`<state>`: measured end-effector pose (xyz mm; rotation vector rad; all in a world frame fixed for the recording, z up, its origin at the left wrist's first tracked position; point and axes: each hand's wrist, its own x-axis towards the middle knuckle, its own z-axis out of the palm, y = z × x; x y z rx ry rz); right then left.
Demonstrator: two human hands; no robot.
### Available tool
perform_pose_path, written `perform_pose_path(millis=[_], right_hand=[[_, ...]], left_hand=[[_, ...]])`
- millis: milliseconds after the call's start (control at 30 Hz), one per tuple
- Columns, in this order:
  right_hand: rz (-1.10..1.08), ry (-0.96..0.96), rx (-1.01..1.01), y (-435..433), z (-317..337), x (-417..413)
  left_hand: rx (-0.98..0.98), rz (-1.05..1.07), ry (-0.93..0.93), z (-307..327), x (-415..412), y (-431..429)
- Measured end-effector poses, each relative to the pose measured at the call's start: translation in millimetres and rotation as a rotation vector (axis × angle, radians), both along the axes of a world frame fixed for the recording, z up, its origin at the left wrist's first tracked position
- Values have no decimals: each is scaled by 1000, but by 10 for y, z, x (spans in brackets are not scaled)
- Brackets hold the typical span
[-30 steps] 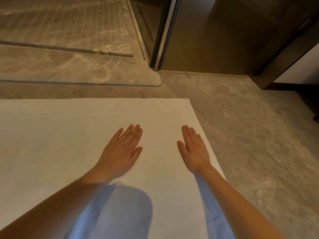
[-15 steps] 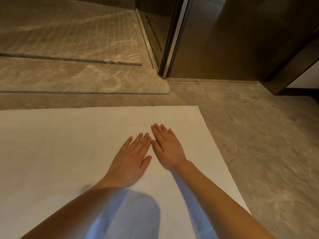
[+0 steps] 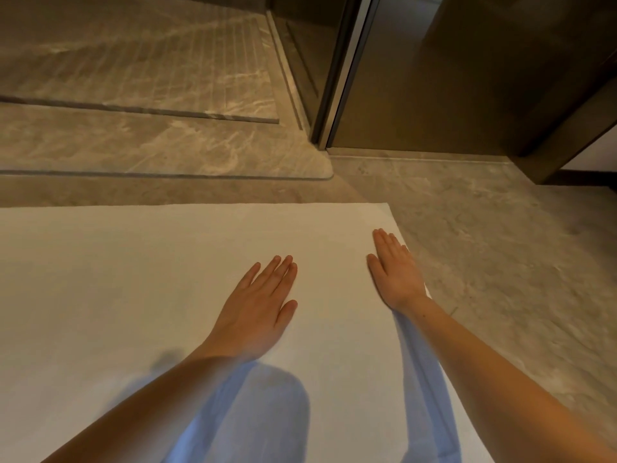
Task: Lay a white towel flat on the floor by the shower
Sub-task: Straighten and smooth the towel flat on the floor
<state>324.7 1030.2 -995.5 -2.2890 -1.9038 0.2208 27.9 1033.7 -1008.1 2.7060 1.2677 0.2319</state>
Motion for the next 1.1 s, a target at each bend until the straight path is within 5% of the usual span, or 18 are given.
perform_pose_path(millis=[133, 333, 700, 967, 1100], right_hand=[[-24, 41, 57, 243, 94, -290], [386, 99, 62, 544, 21, -1191], [-3, -33, -19, 407, -31, 39], [-66, -119, -59, 369, 106, -102], [-10, 36, 122, 92, 143, -700]], left_hand=[[4, 2, 6, -10, 3, 0], [4, 18, 5, 1, 6, -7], [23, 2, -1, -35, -13, 14], [36, -1, 4, -17, -9, -9], [36, -4, 8, -5, -12, -6]])
